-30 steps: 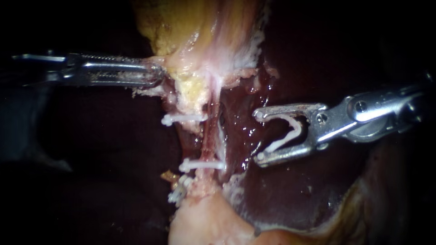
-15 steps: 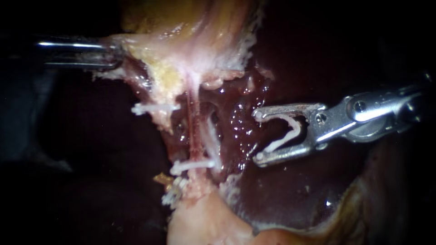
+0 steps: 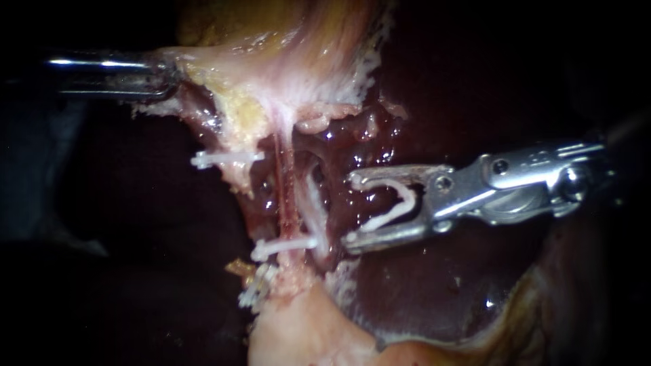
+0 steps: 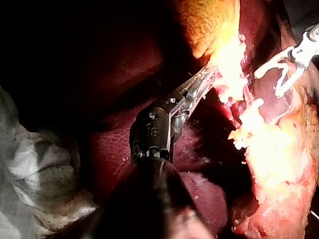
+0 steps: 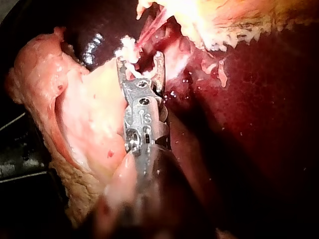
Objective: Clipping second clip right tube
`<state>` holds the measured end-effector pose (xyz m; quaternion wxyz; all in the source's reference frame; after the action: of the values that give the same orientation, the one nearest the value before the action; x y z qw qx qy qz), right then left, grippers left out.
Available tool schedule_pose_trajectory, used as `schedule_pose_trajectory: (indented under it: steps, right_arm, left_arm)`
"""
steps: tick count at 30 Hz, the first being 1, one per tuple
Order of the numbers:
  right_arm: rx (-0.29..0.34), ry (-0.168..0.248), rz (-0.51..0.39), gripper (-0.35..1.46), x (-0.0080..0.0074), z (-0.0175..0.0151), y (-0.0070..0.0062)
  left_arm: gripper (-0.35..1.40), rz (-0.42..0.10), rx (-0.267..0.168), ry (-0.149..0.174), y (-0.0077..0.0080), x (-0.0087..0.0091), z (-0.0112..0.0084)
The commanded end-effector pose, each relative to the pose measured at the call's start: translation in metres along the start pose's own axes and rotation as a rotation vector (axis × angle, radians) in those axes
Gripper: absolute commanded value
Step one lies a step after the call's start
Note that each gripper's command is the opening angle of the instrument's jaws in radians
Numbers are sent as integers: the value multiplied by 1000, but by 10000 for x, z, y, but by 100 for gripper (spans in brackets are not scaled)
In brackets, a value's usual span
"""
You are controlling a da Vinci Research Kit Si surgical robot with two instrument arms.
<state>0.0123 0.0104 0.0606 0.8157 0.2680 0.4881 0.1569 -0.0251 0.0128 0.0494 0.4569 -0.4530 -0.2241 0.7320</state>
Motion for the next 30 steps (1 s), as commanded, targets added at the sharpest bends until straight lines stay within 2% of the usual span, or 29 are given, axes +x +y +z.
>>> schedule_pose_trajectory:
  steps: [1,4,11,16,23,30]
  right_arm:
    - [7,9,14,49,0,7,1]
    - [23,35,47,49,0,23,0]
    - [55,63,89,49,1,51,-1]
    - [78,80,104,49,2,64,0]
    - [111,126,122,48,9,77,0]
    - [177,168,123,48,16,81,-11]
  left_arm:
    - [-35,0,3,1,1,-1,1]
    - [-35,1,2,0,2,-2,2]
    - [-35,1,2,0,1,-3,3]
    - [-35,2,2,1,1,-3,3]
    - [-35,2,3,1,1,-4,4]
    - [-35,2,3,1,1,-5,5]
